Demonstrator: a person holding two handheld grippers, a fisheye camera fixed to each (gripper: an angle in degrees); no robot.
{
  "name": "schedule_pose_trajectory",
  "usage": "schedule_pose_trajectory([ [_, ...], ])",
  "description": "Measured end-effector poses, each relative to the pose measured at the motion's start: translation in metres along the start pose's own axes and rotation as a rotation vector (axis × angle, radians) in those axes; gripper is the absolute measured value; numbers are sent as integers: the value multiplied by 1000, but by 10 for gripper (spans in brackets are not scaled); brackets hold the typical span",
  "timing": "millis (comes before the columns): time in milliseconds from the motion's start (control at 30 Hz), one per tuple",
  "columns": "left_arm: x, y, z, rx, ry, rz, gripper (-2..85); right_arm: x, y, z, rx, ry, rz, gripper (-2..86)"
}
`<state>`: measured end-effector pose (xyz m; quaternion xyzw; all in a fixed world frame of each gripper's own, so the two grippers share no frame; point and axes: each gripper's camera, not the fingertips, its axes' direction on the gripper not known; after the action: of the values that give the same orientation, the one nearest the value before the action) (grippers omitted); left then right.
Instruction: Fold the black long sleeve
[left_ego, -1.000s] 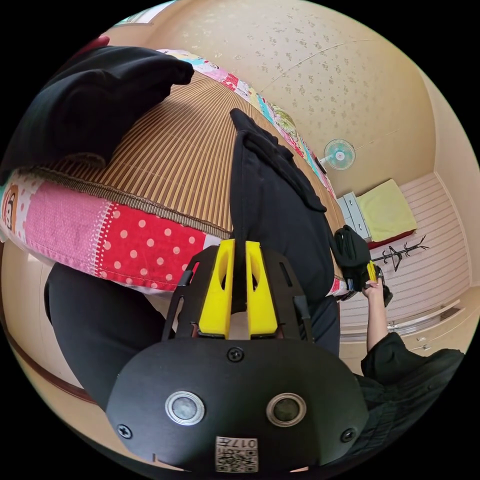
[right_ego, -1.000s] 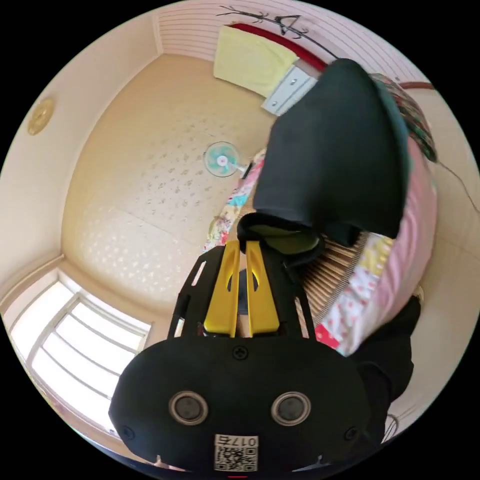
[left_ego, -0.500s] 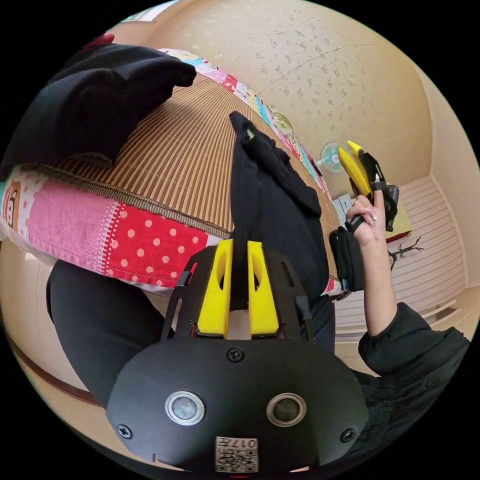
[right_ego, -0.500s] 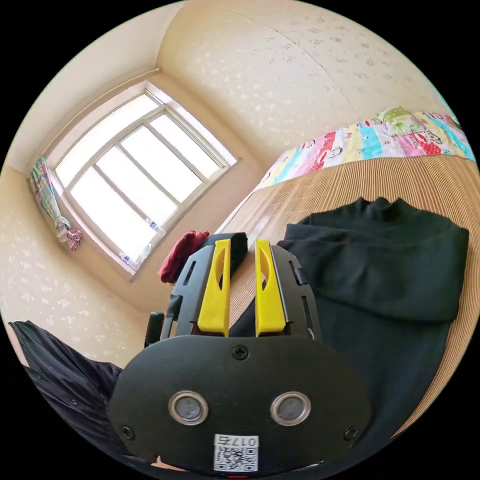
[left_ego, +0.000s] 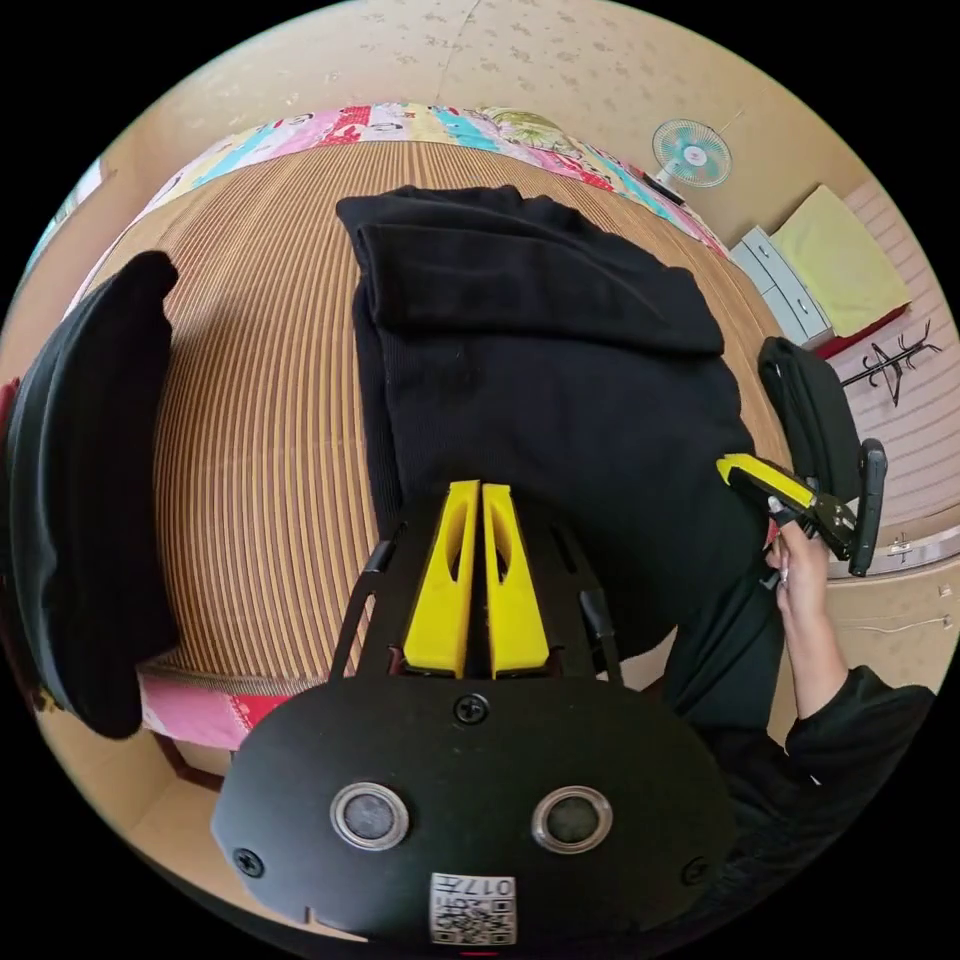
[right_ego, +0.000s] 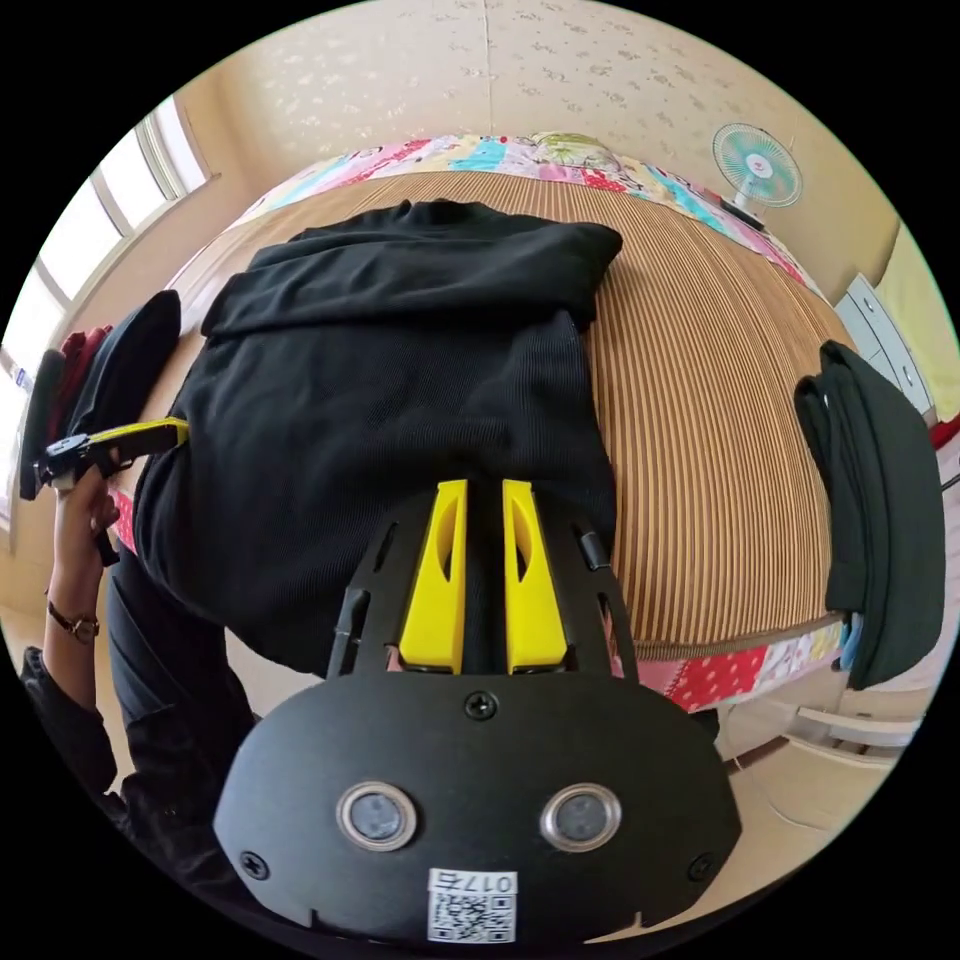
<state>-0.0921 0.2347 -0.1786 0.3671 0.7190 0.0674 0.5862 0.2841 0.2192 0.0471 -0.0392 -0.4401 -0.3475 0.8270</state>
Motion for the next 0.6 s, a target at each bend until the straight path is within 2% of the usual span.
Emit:
schedule_pose_trajectory([
  [167,5,-124,24,8,-135,69,-9,-7,-123,56,-24,22,-46,68],
  [233,-2,-149,18,-47,-122,54,-8,1,-159,64,-75,-10,-32,69],
  [267,-9,-150,2,-11,-94,36,-6,9,-174,60,-101,-48,-5,70],
  [400,-38,-80,-57,209,22,27,8,32,-143,5,122,-127,-1,75],
  [433,-50,-46,-68,240,72,17,40,45,-119,-5,144,-124,31,81],
  [533,-84,44,-80,273,144,-91,106,82,-47,-15,163,-134,109,101],
  [600,-101,88,-79,253,165,-173,118,102,-7,-15,146,-139,165,115],
])
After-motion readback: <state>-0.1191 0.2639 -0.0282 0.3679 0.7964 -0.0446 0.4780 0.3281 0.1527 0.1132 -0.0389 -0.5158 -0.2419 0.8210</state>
